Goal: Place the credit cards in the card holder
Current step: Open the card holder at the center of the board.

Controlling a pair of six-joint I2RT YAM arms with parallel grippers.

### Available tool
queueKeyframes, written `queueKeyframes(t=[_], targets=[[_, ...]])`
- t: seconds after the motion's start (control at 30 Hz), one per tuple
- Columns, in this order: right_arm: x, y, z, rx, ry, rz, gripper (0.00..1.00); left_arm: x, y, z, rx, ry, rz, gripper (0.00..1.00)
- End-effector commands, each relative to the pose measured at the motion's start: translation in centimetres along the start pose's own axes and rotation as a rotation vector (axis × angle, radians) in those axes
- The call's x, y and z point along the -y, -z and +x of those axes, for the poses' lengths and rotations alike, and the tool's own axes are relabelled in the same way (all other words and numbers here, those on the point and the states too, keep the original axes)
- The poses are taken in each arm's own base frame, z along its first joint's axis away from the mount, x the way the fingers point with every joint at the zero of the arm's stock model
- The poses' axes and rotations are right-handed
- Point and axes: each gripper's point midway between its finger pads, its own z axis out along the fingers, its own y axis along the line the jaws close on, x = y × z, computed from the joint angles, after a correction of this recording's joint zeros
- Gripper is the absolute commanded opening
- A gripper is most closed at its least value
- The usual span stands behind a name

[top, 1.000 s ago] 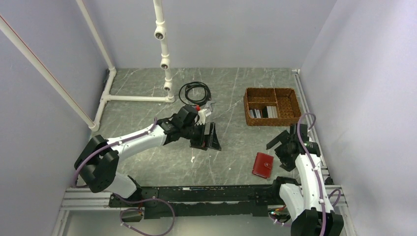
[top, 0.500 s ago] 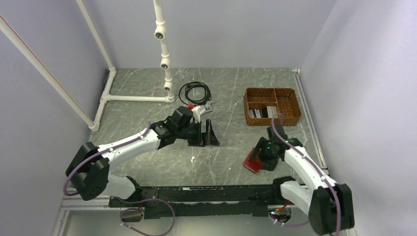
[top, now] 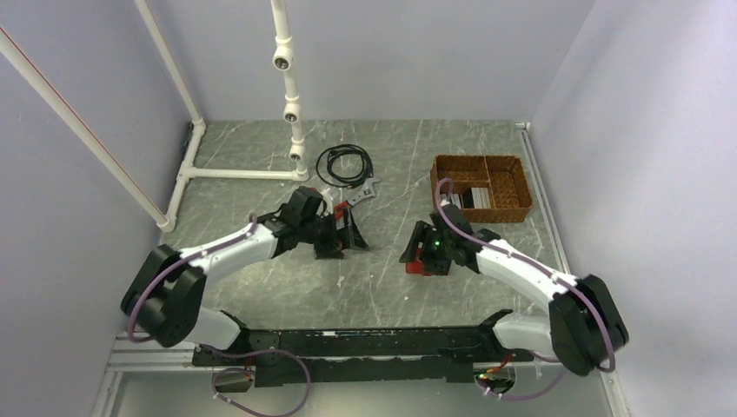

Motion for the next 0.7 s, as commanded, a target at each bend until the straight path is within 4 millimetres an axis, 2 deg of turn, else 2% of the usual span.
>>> queueKeyframes(t=[0.0, 0.17, 0.27, 0.37, 0.47, 0.53, 0.57, 0.67], targets=[[2.1, 0.9, -0.4, 0.054, -0.063, -0.021, 0.72, 4.0, -1.7, -1.8, -0.051, -0.096, 0.140, 0.96], [4.8, 1.4, -0.3, 0.088, -0.252, -0.076, 0.72, 5.2, -4.3, -3.2, -0.088, -0.115, 0.175, 0.93], [6.4, 1.8, -1.6, 0.145, -0.288, -0.066, 0.72, 6.5, -5.3, -3.7, -0.103, -0.132, 0.205, 0.96], [6.8, 2.0, -3.0, 0.160, -0.269, -0.077, 0.72, 7.2, -6.9, -3.5, -0.144, -0.142, 0.220, 0.96], [5.6, 1.0, -4.5, 0.148, -0.189, -0.139, 0.66, 7.5, -7.9, -3.5, -0.161, -0.131, 0.227, 0.90], [4.5, -0.1, -4.9, 0.082, -0.117, -0.178, 0.56, 7.4, -8.0, -3.5, -0.159, -0.116, 0.222, 0.87], [3.0, -0.2, -5.7, 0.071, -0.047, -0.219, 0.52, 7.2, -8.0, -3.5, -0.155, -0.113, 0.214, 0.85], [-0.9, -0.8, -6.2, 0.026, 0.153, -0.267, 0.49, 5.7, -7.2, -3.0, -0.138, -0.100, 0.162, 0.82]])
